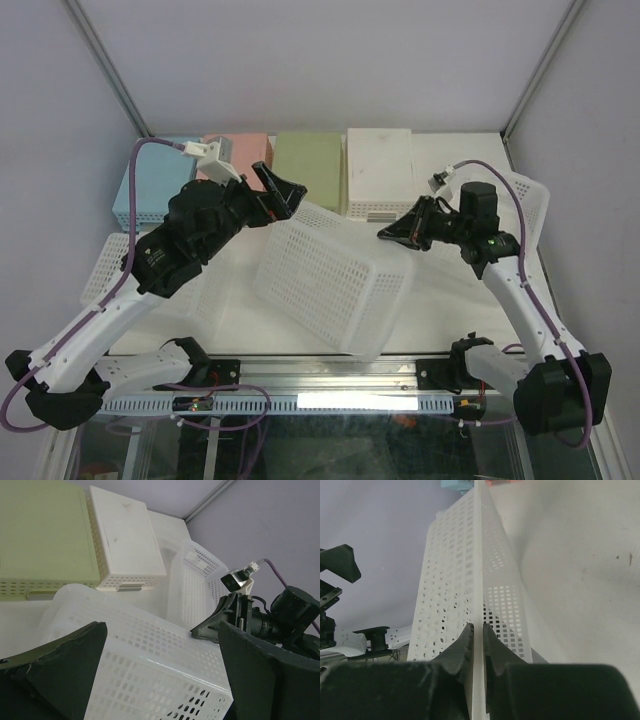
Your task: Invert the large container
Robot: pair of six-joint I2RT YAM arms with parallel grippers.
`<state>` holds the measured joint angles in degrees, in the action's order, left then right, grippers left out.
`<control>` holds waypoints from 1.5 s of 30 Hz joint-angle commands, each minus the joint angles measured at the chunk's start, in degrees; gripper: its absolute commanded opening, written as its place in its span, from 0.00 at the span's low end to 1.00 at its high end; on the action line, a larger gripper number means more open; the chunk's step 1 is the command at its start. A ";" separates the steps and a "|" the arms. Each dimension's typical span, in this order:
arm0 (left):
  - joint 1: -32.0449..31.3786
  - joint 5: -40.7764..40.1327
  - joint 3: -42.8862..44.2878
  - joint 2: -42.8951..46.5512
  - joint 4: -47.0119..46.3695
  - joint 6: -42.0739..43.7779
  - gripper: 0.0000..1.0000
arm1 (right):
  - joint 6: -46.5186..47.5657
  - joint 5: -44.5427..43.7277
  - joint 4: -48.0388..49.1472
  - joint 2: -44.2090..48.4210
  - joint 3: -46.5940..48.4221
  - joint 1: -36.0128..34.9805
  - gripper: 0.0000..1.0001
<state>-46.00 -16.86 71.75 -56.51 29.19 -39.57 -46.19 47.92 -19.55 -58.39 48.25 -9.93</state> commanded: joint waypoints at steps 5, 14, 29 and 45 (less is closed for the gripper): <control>0.58 -0.28 -0.06 -1.41 -1.48 0.37 0.99 | 8.41 2.08 -1.29 -5.01 0.24 0.26 0.00; 0.58 -0.01 -1.31 -1.24 -1.77 -0.06 0.99 | 18.12 -2.13 -4.77 -13.26 1.16 0.22 0.00; 0.58 0.49 -2.14 -2.55 -2.27 -0.33 0.99 | 21.93 -22.43 -10.07 -16.79 4.81 -0.53 0.52; 6.22 11.00 -3.02 -16.40 0.00 0.31 0.99 | 12.61 -25.92 -19.17 9.56 -3.25 -1.18 0.65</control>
<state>-42.52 -12.03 69.38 -68.62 29.19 -39.64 -28.16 20.36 -36.29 -55.02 49.45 -10.37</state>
